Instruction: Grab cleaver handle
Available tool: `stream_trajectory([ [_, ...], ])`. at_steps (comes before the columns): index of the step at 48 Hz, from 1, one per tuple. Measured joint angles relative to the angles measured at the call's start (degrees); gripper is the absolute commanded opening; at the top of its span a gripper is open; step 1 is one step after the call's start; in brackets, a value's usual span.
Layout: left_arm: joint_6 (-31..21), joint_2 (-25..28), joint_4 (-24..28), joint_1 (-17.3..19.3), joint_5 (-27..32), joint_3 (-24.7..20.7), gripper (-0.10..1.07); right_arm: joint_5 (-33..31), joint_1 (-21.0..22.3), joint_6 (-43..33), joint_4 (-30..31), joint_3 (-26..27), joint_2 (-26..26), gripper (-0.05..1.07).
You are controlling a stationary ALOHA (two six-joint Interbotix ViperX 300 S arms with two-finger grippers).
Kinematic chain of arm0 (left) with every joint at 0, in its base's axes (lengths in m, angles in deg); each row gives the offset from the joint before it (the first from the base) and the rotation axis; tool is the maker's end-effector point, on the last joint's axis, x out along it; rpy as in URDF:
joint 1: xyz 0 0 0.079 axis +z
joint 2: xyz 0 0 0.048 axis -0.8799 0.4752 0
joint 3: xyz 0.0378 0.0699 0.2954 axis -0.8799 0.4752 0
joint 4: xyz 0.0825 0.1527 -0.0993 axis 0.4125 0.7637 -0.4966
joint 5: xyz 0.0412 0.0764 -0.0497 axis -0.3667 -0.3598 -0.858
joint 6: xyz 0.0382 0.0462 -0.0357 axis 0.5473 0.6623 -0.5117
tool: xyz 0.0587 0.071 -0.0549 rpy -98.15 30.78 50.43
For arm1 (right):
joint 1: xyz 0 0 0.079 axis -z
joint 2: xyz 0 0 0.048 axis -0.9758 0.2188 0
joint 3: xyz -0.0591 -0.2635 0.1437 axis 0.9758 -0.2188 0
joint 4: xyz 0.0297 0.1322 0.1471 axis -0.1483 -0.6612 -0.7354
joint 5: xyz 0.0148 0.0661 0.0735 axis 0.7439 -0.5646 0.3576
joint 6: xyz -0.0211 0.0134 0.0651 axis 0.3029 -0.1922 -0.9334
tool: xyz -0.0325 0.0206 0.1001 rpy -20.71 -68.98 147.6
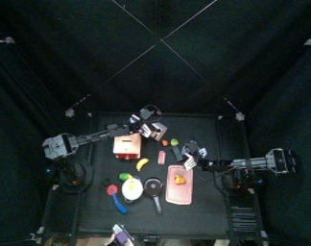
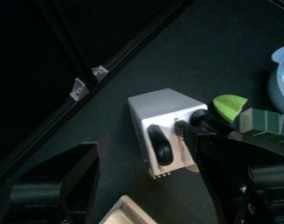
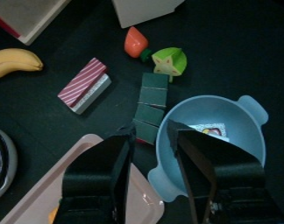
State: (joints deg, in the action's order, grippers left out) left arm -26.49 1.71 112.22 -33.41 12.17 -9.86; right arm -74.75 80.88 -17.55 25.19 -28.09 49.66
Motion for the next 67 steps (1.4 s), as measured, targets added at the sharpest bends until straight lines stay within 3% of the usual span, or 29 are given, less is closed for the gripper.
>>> stream_trajectory([
  [14, 0.0, 1.05, 0.09, 0.0, 2.2, -0.79, 0.97, 0.79, -0.09, 0.0, -0.26, -0.09, 0.09, 0.74],
  [27, 0.0, 1.05, 0.26, 0.0, 2.55, -0.88, 0.69, 0.88, -0.09, 0.0, -0.35, -0.09, 0.09, 0.74],
  [33, 0.0, 1.05, 0.26, -0.09, 2.46, -0.97, 0.61, 0.79, 0.0, 0.0, -0.44, -0.18, 0.09, 0.74],
  [67, 0.35, 1.05, 1.14, -1.41, 5.36, -2.29, 0.59, 0.88, 0.0, -0.18, -0.7, -0.62, 0.18, 0.74],
])
